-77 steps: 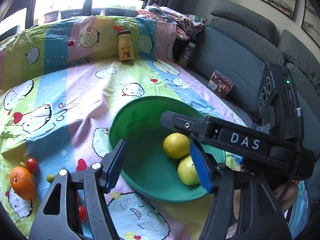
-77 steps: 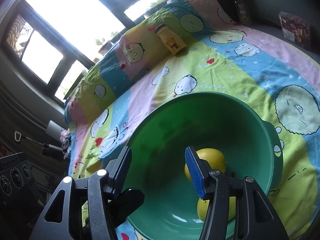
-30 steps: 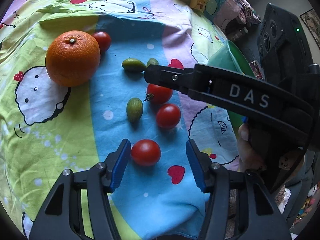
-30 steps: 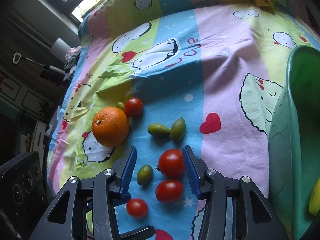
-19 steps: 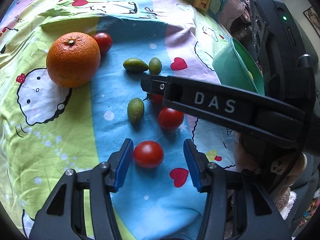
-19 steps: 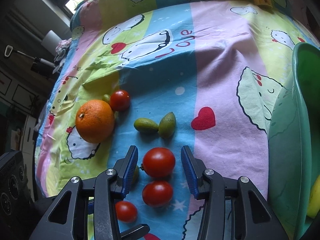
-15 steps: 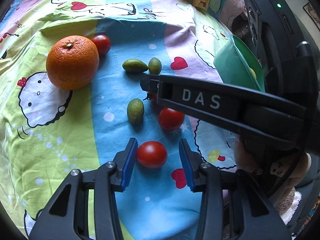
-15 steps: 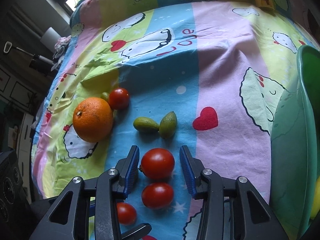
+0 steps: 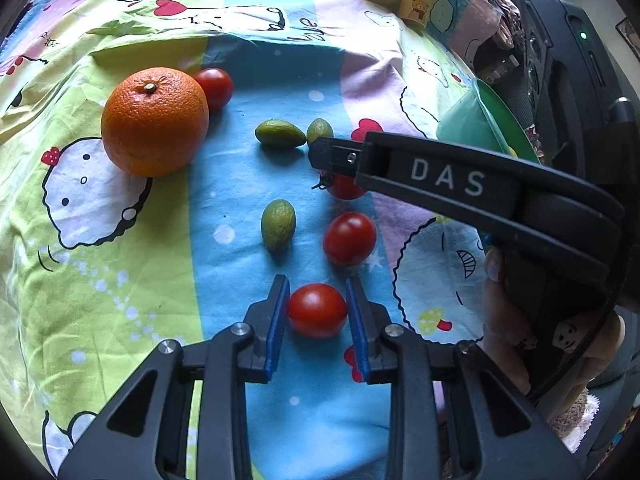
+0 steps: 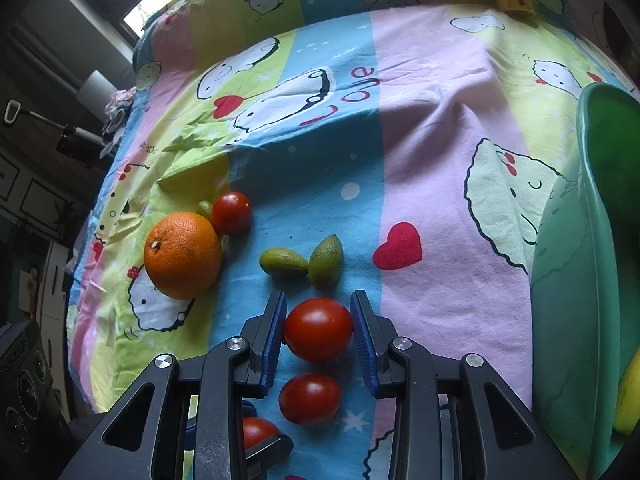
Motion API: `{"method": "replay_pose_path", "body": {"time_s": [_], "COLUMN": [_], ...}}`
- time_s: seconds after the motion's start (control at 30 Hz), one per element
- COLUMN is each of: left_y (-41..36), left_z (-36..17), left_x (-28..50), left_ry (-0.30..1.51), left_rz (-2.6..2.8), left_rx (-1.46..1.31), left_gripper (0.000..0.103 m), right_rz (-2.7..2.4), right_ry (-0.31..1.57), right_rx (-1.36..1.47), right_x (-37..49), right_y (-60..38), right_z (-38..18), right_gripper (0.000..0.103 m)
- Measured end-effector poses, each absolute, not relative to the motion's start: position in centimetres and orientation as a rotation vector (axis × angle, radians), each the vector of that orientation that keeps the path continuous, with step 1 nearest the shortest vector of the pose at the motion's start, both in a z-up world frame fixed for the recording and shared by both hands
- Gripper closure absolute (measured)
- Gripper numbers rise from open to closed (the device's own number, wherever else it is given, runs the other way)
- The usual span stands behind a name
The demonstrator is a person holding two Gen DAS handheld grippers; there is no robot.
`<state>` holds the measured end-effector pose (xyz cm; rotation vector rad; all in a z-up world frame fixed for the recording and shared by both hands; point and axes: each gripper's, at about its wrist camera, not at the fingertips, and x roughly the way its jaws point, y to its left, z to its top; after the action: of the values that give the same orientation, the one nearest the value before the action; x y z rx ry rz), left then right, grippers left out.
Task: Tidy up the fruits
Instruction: 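Close the right gripper around a red cherry tomato, then lift the tomato with the right gripper and carry it over the basin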
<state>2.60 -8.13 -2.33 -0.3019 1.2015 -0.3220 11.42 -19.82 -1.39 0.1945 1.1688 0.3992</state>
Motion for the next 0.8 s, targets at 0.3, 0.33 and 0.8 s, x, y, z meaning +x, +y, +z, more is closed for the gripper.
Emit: {"method": "replay_pose_path", "body": {"time_s": [0.3, 0.33, 0.8], "left_y": [-7.0, -6.9, -6.2], "left_z": [-0.8, -0.6, 1.1], "left_x": [1.7, 1.7, 1.9], "left_ry": [1.140, 1.132, 1.003], "left_rz": [-0.307, -0.308, -0.279], "left_rx": [-0.326, -0.331, -0.383], "left_gripper": [0.075, 0.075, 0.074], "right_rz": [0.398, 0.402, 0.400], "right_ry": [1.145, 1.144, 1.109], "right_rx": [0.231, 0.237, 0.255], "right_x": [11.4, 11.4, 11.0], "right_y": [-20.4, -20.5, -21.0], "right_z": [-0.7, -0.6, 0.5], "right_gripper": [0.068, 0.068, 0.068]}}
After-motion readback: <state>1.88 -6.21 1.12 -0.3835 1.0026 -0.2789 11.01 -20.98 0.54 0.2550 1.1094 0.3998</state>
